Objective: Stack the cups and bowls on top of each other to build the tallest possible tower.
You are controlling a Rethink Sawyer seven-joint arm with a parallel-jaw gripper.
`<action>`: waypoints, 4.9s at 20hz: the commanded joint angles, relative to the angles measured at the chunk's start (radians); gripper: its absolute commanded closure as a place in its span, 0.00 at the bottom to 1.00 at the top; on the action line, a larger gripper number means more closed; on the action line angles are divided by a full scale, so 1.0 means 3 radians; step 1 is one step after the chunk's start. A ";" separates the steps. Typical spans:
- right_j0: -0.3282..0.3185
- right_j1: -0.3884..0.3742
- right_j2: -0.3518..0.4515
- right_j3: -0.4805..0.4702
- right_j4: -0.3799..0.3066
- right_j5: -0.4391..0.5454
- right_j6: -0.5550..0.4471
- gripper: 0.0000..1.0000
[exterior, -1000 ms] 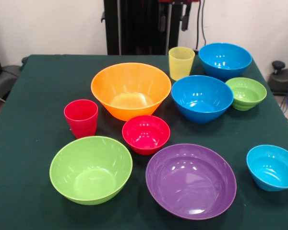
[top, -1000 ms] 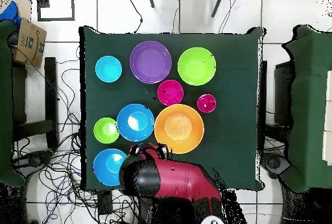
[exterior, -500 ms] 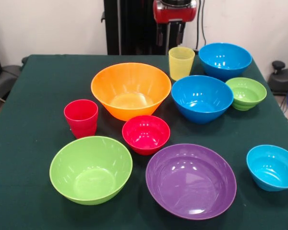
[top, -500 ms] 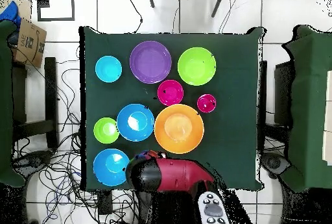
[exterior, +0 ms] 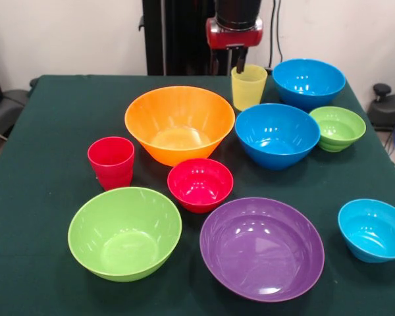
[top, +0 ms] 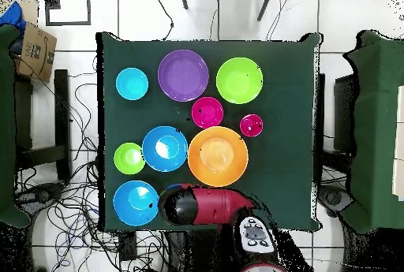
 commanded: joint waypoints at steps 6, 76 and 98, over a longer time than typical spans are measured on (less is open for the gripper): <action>0.0128 0.0582 -0.0170 -0.0307 0.0395 -0.0824 0.1103 0.00; 0.0540 0.0685 -0.0960 -0.0361 0.0569 -0.1281 0.1897 0.00; 0.0464 0.0953 -0.0952 -0.0251 0.0840 -0.2038 0.2603 0.00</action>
